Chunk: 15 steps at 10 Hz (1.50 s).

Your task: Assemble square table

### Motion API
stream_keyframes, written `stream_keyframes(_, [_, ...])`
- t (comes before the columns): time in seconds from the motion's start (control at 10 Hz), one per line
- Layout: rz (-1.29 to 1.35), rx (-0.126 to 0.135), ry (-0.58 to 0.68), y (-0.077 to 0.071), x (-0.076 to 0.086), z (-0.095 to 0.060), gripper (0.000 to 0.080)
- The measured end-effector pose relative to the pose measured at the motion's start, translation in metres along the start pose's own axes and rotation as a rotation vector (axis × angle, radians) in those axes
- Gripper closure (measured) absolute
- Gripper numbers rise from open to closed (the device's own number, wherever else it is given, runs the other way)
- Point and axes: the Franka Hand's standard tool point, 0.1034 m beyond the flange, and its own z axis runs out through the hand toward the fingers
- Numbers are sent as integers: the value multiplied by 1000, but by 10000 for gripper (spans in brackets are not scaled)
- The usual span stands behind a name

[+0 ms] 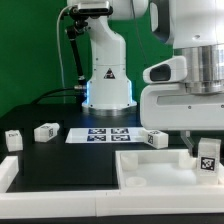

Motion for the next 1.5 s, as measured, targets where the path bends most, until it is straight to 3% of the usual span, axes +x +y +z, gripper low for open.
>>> stream_keyframes(0.4, [553, -20, -37, -1, -4, 0, 506])
stream_keyframes(0.8, [1106, 16, -130, 1, 1, 1, 506])
stream_keyframes(1.3, [1379, 15, -134, 0, 0, 1, 506])
stream_keyframes(1.5, [1370, 14, -135, 0, -1, 2, 233])
